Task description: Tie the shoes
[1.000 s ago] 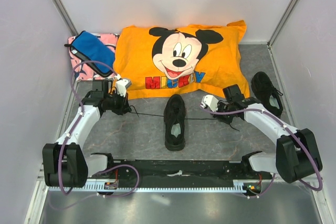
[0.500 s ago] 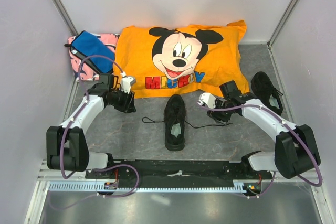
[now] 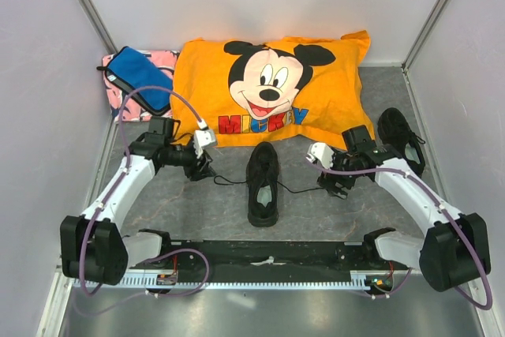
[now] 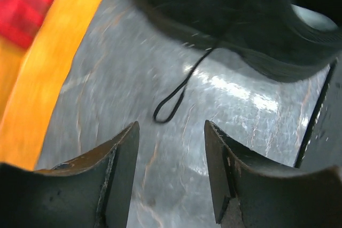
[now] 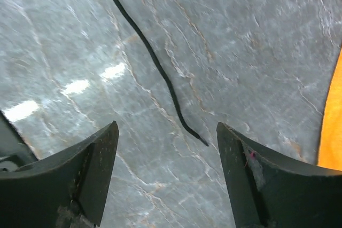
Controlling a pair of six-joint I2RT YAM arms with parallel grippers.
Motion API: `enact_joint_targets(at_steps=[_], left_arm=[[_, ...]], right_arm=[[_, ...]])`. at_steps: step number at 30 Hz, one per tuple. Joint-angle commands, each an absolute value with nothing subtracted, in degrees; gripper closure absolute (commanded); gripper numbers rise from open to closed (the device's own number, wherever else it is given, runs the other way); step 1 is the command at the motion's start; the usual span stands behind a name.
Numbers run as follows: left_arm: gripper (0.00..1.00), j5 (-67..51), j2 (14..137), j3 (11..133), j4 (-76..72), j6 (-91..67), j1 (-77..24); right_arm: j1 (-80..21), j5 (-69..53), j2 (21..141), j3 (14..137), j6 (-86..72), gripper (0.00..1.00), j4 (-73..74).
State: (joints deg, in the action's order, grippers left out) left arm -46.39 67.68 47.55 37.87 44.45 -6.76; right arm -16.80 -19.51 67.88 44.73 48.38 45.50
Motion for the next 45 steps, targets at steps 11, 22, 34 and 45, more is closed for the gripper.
enact_joint_targets(at_steps=[11, 22, 34, 45], left_arm=[[0.31, -46.49, 66.18, 44.91, 22.15, 56.34, -20.12], [0.30, -51.95, 71.27, 48.51, 31.02, 72.77, -22.67], [0.53, -48.08, 85.07, 50.98, 27.34, 67.59, -26.54], [0.59, -47.37, 88.59, 51.59, 25.14, 65.48, -28.30]], right_arm=[[-15.73, -28.56, 46.23, 43.77, 22.25, 0.02, 19.19], [-18.98, -39.55, 58.35, 42.98, 43.58, 0.02, 24.34], [-21.18, -34.89, 66.18, 41.14, 50.97, 0.02, 27.16], [-21.18, -32.52, 68.20, 39.73, 52.91, 0.09, 28.30]])
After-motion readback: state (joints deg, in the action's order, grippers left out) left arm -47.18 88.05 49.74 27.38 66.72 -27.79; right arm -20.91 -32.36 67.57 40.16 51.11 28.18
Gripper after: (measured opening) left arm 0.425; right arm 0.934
